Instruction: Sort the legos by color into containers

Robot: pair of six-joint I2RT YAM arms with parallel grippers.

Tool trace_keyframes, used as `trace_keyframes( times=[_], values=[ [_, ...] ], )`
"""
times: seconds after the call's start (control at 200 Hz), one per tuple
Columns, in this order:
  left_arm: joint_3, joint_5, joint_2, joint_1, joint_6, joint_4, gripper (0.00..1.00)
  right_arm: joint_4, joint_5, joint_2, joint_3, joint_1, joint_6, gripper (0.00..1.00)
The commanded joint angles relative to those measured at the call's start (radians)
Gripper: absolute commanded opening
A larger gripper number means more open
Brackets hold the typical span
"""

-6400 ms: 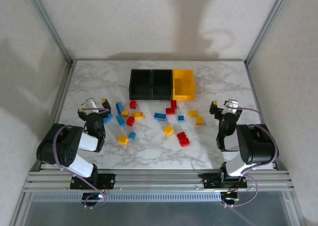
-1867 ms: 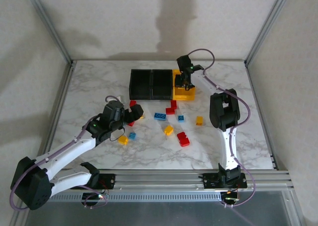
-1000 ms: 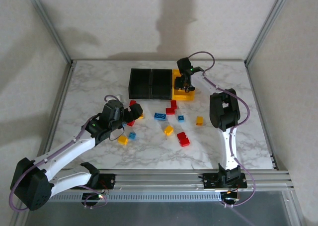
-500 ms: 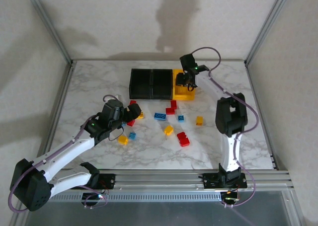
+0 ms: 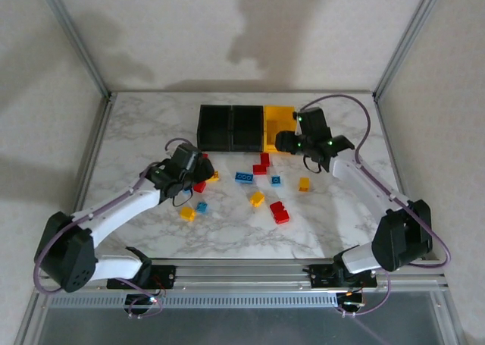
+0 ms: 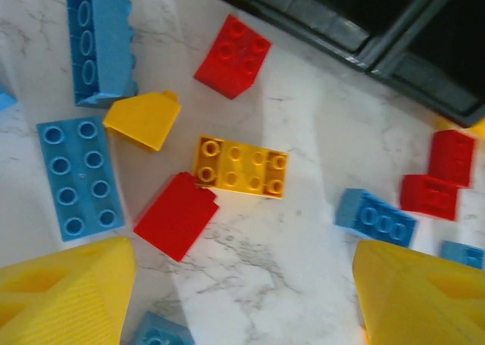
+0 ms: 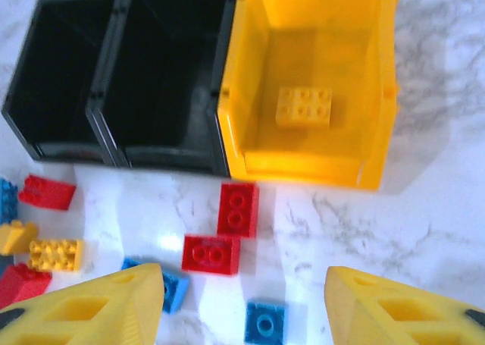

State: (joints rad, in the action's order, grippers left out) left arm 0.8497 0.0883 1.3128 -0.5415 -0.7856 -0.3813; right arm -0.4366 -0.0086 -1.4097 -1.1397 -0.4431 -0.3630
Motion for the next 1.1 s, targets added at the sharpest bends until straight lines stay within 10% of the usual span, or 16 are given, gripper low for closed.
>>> trace_keyframes(
  times=[0.0,0.446,1.096],
  values=[
    [0.056,0.042,0.088,0.009,0.084,-0.077,0.75,0.041,-0.040,0.055,0.066,-0.006,-0.024,0.58],
    [0.253,0.054,0.391,0.043,0.335,-0.182,0.70,0.033,-0.020,0.126,0.125,-0.005,-0.025,0.58],
    [0.166,-0.073,0.428,0.043,0.364,-0.156,0.50,0.047,-0.005,0.102,0.122,-0.005,-0.034,0.57]
  ],
)
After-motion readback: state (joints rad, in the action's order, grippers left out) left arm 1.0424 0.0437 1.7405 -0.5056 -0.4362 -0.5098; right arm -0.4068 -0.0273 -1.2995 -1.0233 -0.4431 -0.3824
